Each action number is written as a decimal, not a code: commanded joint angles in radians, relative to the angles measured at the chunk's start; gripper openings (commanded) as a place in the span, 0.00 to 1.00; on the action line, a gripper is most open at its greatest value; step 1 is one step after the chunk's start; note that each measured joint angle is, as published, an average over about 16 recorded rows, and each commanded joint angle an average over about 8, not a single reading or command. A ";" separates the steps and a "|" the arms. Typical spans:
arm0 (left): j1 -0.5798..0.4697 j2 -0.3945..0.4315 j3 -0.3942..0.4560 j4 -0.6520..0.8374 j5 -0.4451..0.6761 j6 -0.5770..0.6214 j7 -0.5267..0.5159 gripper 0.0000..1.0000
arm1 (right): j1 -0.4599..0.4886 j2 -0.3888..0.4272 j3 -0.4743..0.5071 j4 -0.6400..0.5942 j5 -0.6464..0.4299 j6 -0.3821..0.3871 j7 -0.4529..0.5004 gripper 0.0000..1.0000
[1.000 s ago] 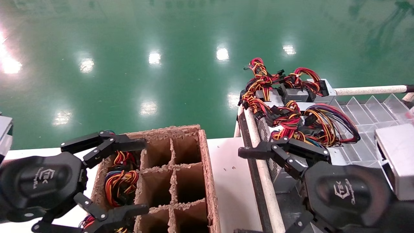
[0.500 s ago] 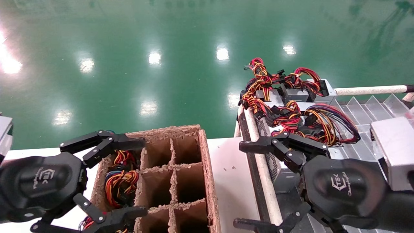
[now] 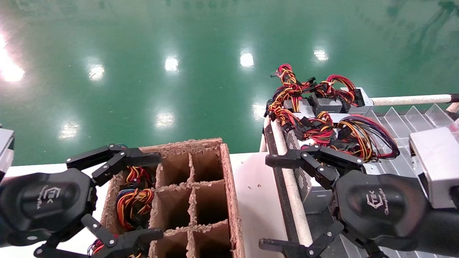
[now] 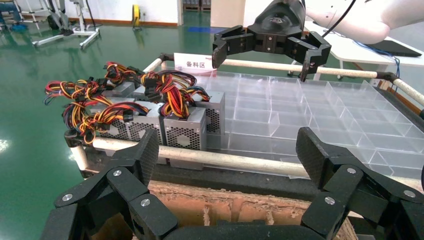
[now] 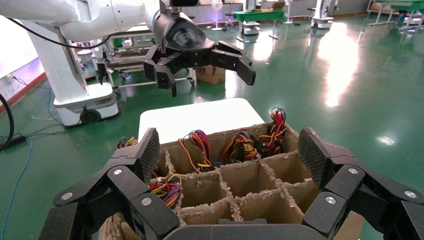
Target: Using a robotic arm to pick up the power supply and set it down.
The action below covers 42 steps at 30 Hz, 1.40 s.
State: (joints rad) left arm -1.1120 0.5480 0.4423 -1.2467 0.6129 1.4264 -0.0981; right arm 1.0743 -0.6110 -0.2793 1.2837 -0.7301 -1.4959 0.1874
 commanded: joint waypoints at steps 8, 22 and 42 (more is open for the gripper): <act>0.000 0.000 0.000 0.000 0.000 0.000 0.000 1.00 | 0.002 -0.001 -0.001 -0.002 -0.001 0.001 -0.001 1.00; 0.000 0.000 0.000 0.000 0.000 0.000 0.000 1.00 | 0.002 -0.001 -0.002 -0.003 -0.002 0.001 -0.001 1.00; 0.000 0.000 0.000 0.000 0.000 0.000 0.000 1.00 | 0.003 -0.001 -0.002 -0.004 -0.002 0.001 -0.001 1.00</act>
State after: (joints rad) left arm -1.1120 0.5480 0.4423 -1.2467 0.6129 1.4264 -0.0981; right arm 1.0776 -0.6124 -0.2815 1.2799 -0.7319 -1.4947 0.1861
